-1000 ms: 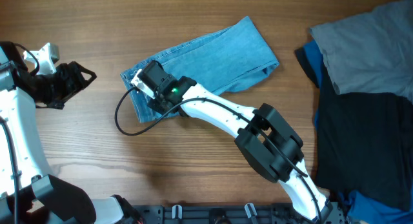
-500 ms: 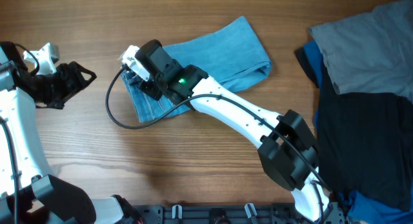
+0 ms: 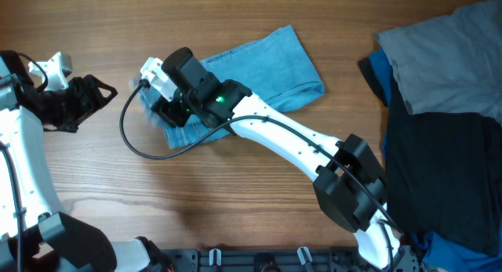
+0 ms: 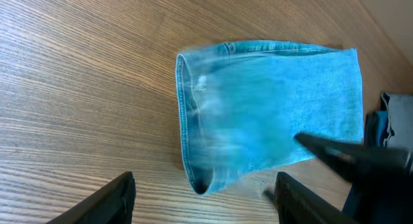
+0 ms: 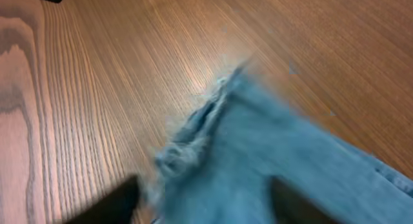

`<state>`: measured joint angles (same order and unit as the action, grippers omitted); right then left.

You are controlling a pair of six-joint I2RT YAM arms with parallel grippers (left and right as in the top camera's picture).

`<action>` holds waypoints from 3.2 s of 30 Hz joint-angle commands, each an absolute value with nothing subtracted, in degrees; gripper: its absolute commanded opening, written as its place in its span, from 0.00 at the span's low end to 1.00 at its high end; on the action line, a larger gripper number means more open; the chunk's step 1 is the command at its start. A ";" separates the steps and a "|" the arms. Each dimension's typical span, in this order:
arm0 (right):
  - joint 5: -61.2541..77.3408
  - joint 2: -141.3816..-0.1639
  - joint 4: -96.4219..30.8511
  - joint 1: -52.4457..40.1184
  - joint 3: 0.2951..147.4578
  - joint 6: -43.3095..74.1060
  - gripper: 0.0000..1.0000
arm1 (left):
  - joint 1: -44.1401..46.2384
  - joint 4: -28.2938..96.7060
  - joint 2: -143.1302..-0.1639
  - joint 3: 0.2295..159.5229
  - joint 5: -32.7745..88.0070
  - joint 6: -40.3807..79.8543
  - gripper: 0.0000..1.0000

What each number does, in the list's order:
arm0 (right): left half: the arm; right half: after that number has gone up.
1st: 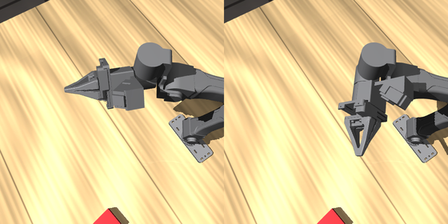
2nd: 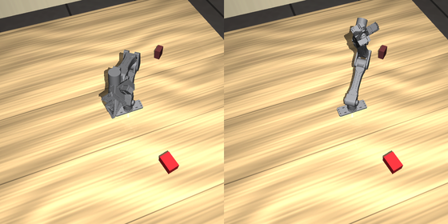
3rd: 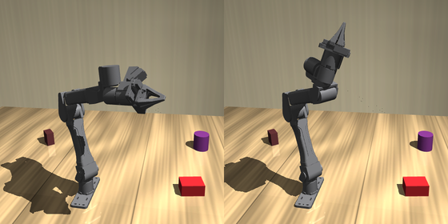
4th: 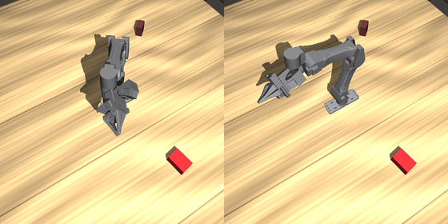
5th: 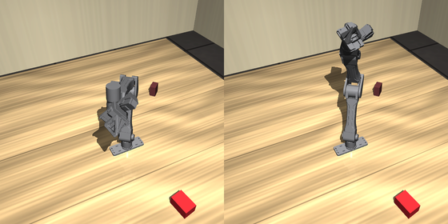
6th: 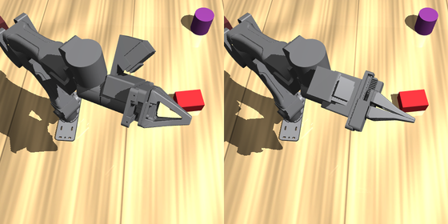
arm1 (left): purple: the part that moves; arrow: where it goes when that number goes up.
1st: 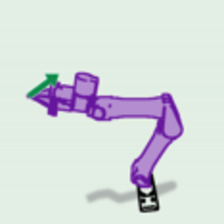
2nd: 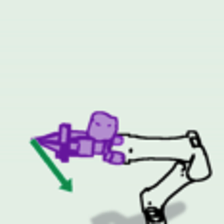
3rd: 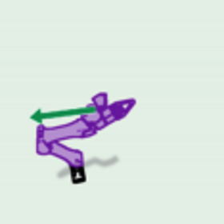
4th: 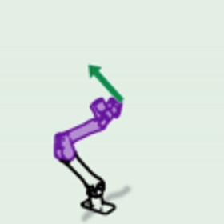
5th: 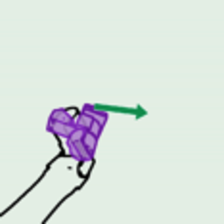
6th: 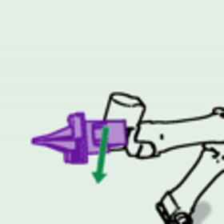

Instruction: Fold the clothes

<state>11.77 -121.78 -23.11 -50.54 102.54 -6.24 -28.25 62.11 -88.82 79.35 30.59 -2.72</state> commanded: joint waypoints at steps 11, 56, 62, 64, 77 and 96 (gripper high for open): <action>12.29 -119.90 -42.96 -20.29 102.24 12.19 0.04 | -17.69 59.29 -89.30 79.83 42.15 -2.79 0.20; 32.08 -135.92 -47.55 -11.60 100.20 10.11 0.20 | -18.81 46.52 -109.45 66.67 38.26 -4.10 0.94; 34.37 -126.04 -47.35 -9.10 100.60 5.78 0.40 | -22.50 47.42 -103.13 67.20 50.13 -4.10 0.88; 34.48 -124.64 -47.46 -9.04 100.60 4.82 0.45 | -23.66 47.40 -100.57 67.20 49.15 -4.36 0.88; 30.92 -125.25 -47.55 -9.96 100.47 4.67 0.52 | -15.46 37.98 -109.73 63.72 36.27 -6.44 1.00; 28.18 -125.14 -47.29 -11.00 100.49 1.52 0.53 | -25.04 73.73 -107.55 95.42 32.80 -5.76 0.04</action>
<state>29.58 -125.14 -47.66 -11.05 100.29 2.81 -22.79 67.40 -112.25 81.71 32.91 -5.32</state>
